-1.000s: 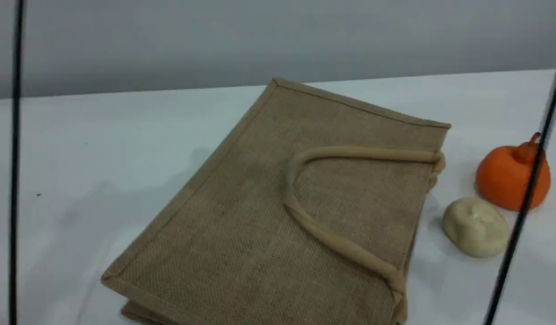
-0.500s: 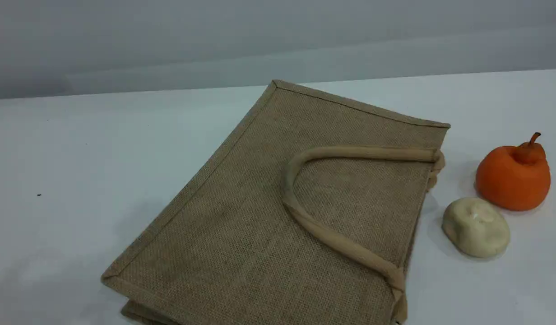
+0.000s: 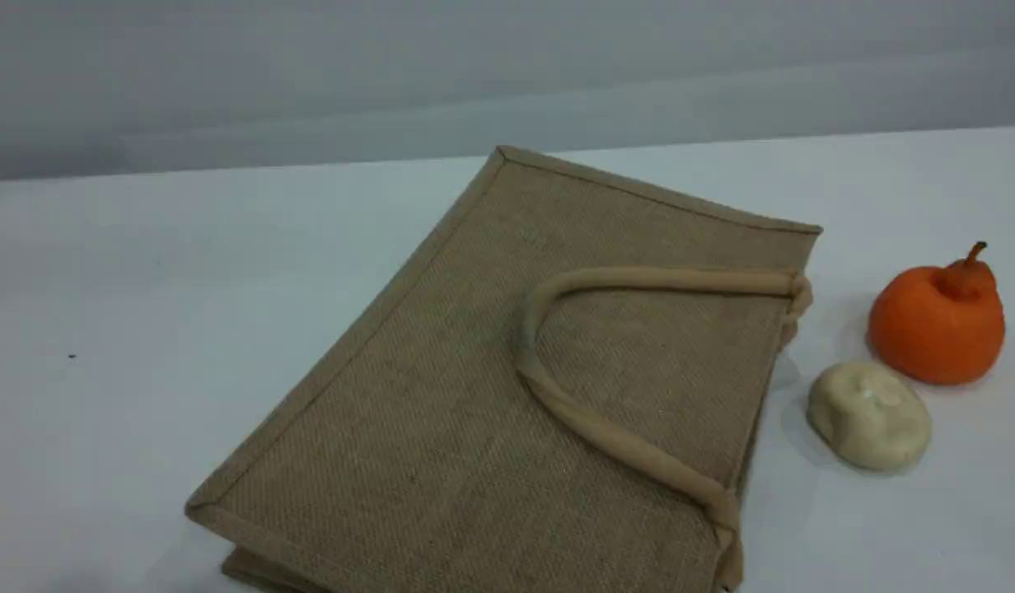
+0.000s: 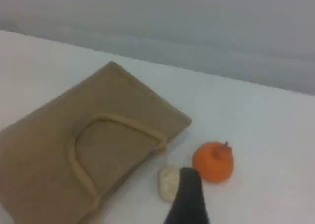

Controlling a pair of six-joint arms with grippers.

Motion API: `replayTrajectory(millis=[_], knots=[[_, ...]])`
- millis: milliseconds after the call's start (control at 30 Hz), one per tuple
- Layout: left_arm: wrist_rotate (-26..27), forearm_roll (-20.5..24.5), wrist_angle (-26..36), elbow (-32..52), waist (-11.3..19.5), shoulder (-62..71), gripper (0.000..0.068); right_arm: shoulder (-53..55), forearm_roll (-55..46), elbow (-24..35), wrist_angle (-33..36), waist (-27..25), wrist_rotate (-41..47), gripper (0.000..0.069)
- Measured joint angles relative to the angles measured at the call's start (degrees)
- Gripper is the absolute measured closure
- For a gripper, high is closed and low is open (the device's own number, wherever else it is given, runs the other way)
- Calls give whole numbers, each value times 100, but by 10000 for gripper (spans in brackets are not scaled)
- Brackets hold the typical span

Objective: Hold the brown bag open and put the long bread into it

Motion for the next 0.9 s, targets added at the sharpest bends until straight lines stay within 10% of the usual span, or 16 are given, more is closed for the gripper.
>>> replayTrajectory(millis=[400,900], knots=[[-753,1605,-359,2393,12,-2474,311,-1086,122,2336,-1088,0,174,180],[-1405,2404,-687,4538,12,-4195,311,-1086,117,2452,-921,0,219,180]])
